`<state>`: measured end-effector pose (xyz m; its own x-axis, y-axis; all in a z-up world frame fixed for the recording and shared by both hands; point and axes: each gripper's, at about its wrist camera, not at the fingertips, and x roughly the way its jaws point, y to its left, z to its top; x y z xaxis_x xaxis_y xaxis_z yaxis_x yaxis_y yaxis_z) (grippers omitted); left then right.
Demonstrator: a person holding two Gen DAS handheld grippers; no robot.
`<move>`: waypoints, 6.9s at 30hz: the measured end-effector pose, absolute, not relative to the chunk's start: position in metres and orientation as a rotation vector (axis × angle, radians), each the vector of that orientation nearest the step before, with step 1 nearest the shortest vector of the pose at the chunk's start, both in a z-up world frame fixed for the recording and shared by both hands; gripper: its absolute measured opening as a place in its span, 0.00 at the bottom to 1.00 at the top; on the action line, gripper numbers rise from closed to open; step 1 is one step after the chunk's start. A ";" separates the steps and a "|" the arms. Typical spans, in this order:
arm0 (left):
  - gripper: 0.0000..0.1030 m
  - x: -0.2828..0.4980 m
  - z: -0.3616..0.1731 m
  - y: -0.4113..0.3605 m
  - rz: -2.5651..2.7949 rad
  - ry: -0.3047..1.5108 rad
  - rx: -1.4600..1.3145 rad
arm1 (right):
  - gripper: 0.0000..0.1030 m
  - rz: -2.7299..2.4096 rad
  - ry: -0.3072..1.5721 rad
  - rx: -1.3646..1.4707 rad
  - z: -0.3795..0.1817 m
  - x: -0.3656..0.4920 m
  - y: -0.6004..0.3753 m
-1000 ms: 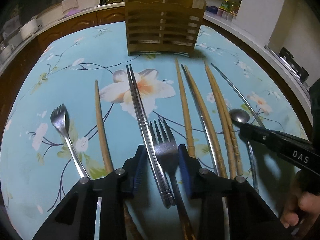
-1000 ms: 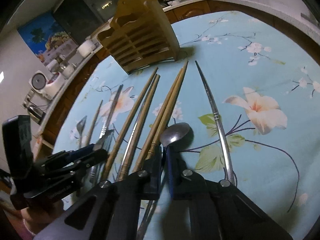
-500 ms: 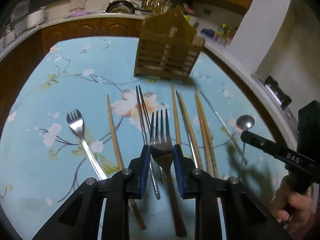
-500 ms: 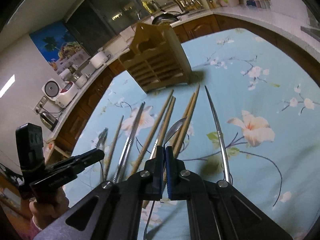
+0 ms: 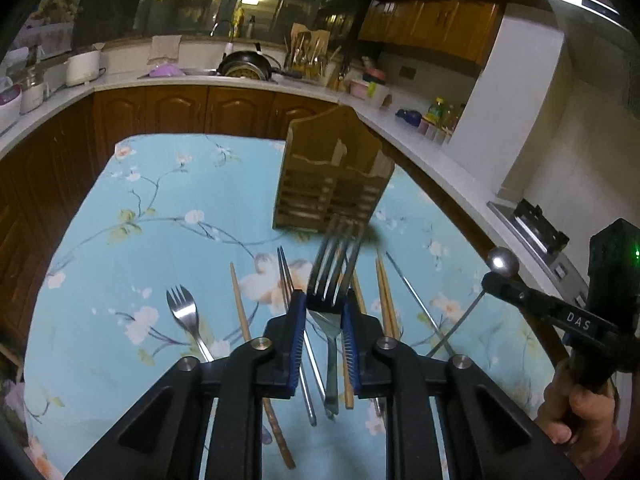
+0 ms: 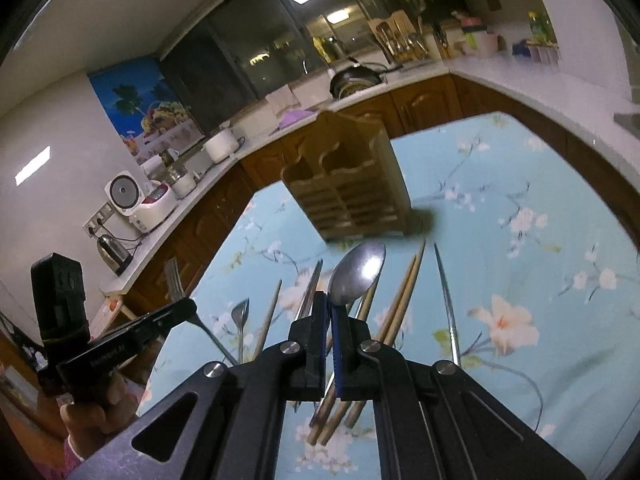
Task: Organize utensils
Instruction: 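Carry fork and spoon into the wooden holder and open both tools, then move both open tools back over the remaining utensils, then grasp a wooden chopstick with the left tool while the right tool grasps another chopstick, then lift both chopsticks, lower them into the wooden holder, open both tools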
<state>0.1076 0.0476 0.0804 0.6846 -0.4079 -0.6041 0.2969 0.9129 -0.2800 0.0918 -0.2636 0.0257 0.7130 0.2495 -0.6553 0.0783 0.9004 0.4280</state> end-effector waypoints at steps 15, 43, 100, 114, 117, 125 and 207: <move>0.01 0.142 0.101 0.047 -0.386 0.656 -0.173 | 0.02 0.044 0.691 0.437 0.051 0.119 -0.293; 0.01 0.342 0.090 0.001 -0.283 0.471 -0.204 | 0.02 -0.066 0.572 0.184 0.064 0.283 -0.299; 0.75 0.184 0.032 0.052 -0.178 0.683 -0.217 | 0.82 -0.079 0.664 0.410 0.001 0.130 -0.311; 0.75 0.153 0.023 0.054 -0.160 0.774 -0.188 | 0.82 -0.109 0.754 0.362 -0.031 0.088 -0.294; 0.75 0.154 0.026 0.054 -0.156 0.781 -0.181 | 0.82 -0.109 0.756 0.356 -0.031 0.087 -0.292; 0.75 0.158 0.026 0.052 -0.160 0.796 -0.172 | 0.75 -0.102 0.767 0.337 -0.030 0.093 -0.288; 0.03 0.158 0.128 0.069 -0.398 0.643 -0.219 | 0.04 -0.003 0.640 0.364 0.079 0.150 -0.295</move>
<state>0.1576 0.0689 0.1281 0.7285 -0.4251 -0.5372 0.2917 0.9020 -0.3182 0.1498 -0.2947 0.0785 0.8044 0.1084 -0.5841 0.1142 0.9367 0.3311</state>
